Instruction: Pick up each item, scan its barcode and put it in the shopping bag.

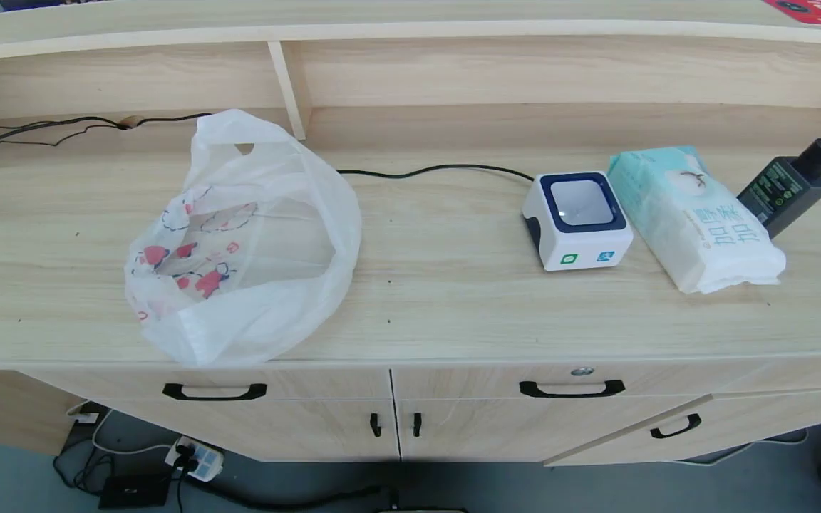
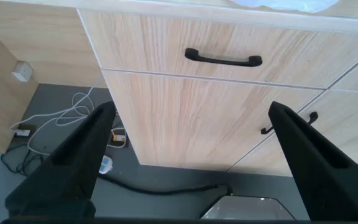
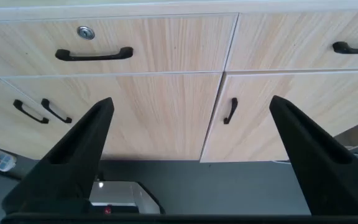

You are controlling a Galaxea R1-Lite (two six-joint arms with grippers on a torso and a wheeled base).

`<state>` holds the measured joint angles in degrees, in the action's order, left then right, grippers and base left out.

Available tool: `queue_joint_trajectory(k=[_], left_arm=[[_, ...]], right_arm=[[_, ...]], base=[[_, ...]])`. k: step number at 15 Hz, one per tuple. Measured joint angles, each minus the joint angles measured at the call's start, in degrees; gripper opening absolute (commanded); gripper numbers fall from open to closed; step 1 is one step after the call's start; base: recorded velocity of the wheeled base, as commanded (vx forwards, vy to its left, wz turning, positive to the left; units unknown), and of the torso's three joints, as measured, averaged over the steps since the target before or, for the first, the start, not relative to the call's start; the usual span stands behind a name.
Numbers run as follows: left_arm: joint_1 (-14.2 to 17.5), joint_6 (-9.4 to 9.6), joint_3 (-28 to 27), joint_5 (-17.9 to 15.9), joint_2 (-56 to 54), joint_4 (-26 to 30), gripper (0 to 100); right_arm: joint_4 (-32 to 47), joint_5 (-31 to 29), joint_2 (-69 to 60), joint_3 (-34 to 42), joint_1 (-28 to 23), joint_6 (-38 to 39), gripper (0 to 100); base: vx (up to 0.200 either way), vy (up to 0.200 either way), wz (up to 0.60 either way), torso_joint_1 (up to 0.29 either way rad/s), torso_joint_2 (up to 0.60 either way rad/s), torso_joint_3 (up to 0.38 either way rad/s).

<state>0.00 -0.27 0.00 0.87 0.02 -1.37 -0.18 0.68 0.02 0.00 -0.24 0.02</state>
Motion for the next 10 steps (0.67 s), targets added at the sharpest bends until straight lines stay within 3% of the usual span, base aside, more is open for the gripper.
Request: queue_joint_trajectory(k=[5,8,10], left_arm=[[0.0,0.32,0.0,0.0,0.0,0.1,100],[0.0,0.32,0.0,0.0,0.0,0.1,100],[0.0,0.34,0.0,0.0,0.0,0.1,100]], right_arm=[[-0.8,3.7,0.5,-1.4,0.0,-2.9,100],[-0.9,5.7,8.7,-10.8,0.0,-0.1,100],[-2.2,7.2,20.9,-19.5,0.1,3.4,100]], base=[[0.000,0.000,0.00,0.000,0.00,0.000],[0.000,0.000,0.00,0.000,0.00,0.000],[0.000,0.000,0.00,0.000,0.00,0.000]])
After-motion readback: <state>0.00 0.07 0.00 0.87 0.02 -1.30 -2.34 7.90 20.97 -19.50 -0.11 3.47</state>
